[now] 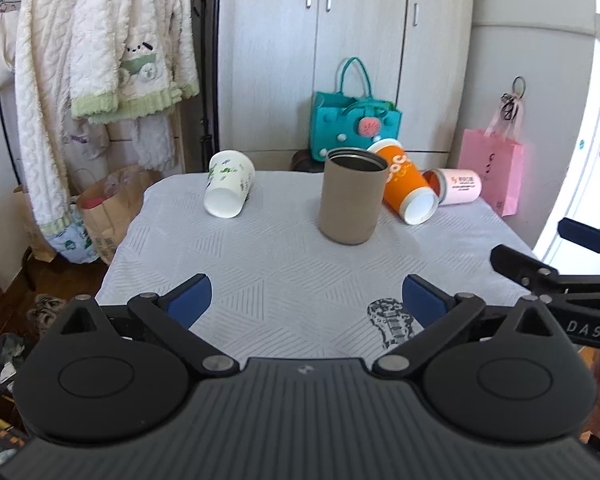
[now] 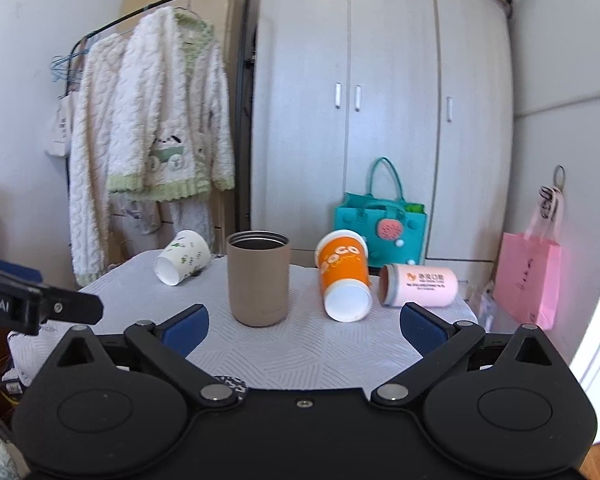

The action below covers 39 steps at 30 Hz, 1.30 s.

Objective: Flip cup upright

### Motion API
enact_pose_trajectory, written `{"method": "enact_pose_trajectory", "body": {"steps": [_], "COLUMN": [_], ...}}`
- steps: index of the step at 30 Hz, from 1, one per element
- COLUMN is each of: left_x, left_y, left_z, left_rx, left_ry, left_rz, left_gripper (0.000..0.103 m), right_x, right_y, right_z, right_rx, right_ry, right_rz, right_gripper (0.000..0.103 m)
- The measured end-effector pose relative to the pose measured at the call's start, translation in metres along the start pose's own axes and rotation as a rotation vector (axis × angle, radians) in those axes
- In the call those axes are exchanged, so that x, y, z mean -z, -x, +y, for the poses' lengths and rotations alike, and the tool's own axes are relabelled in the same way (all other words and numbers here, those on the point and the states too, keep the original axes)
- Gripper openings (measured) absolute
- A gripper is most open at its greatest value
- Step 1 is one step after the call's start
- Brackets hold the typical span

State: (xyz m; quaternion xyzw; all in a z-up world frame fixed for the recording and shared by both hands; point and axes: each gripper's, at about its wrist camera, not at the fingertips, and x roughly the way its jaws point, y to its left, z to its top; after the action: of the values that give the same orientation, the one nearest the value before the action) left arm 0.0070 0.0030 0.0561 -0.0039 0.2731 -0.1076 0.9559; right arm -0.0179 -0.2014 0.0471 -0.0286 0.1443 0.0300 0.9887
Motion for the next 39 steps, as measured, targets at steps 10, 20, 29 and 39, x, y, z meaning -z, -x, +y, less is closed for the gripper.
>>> {"method": "enact_pose_trajectory", "body": {"steps": [10, 20, 29, 39], "left_x": [0.007, 0.009, 0.019, 0.021], "left_y": [-0.010, -0.025, -0.031, -0.036], "left_z": [-0.003, -0.002, 0.007, 0.017], "left_rx": [-0.033, -0.078, -0.111, -0.152], "left_ry": [-0.035, -0.077, -0.038, -0.012], "left_rz": [-0.008, -0.005, 0.004, 0.017], "left_gripper": [0.103, 0.103, 0.103, 0.103], "right_x": [0.009, 0.018, 0.024, 0.023], "right_y": [-0.008, -0.024, -0.025, -0.022], "right_z": [-0.007, 0.006, 0.016, 0.011], "right_rx": [0.086, 0.132, 0.159, 0.174], "right_ry": [-0.013, -0.015, -0.033, -0.087], "right_rz": [0.035, 0.074, 0.089, 0.094], "right_gripper": [0.103, 0.103, 0.103, 0.103]}}
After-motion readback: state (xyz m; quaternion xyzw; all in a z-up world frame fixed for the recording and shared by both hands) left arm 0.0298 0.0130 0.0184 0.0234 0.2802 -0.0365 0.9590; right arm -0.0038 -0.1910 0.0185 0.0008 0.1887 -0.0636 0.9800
